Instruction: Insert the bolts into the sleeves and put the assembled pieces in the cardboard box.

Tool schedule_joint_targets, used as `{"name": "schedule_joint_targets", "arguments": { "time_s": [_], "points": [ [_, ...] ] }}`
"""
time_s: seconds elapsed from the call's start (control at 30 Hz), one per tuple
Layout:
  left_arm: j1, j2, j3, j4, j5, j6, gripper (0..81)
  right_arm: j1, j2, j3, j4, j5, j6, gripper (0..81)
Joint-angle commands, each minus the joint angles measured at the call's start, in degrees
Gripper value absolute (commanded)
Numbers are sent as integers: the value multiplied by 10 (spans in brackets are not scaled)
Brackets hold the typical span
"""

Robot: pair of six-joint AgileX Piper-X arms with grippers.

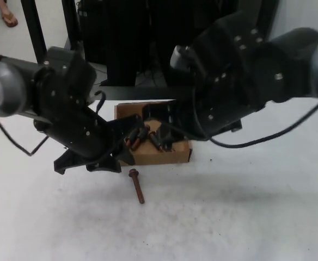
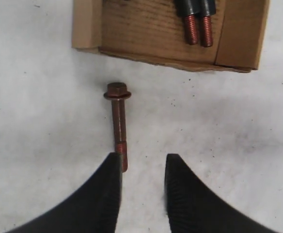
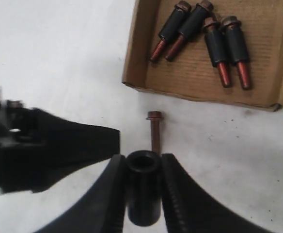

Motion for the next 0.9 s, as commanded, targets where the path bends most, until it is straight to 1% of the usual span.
{"name": "schedule_joint_targets", "arguments": {
  "time_s": [0.0, 0.2, 0.27, 0.37, 0.47, 0.57, 0.73, 0.87],
  "points": [
    [-8, 21, -28, 27, -6, 4, 289, 0, -42, 29, -30, -13, -11, 3],
    [-37, 61, -53, 30, -10, -7, 289, 0, -130, 104, -44, -19, -46, 3],
    [-49, 79, -59, 32, -12, -7, 289, -2, -162, 134, -64, -37, -41, 3],
    [-61, 105, -71, 51, -23, -7, 289, -2, -209, 180, -114, -71, -12, 3],
    [-61, 124, -81, 66, -23, -12, 289, -2, -247, 219, -160, -113, 2, 3],
    [-57, 130, -91, 70, -47, -24, 289, -2, -278, 239, -163, -130, -1, 3],
    [-52, 130, -109, 52, -83, -23, 289, -2, -300, 251, -160, -134, -1, 3],
    [-52, 130, -112, 24, -91, -32, 289, -2, -300, 251, -160, -143, -6, 3]
  ]
}}
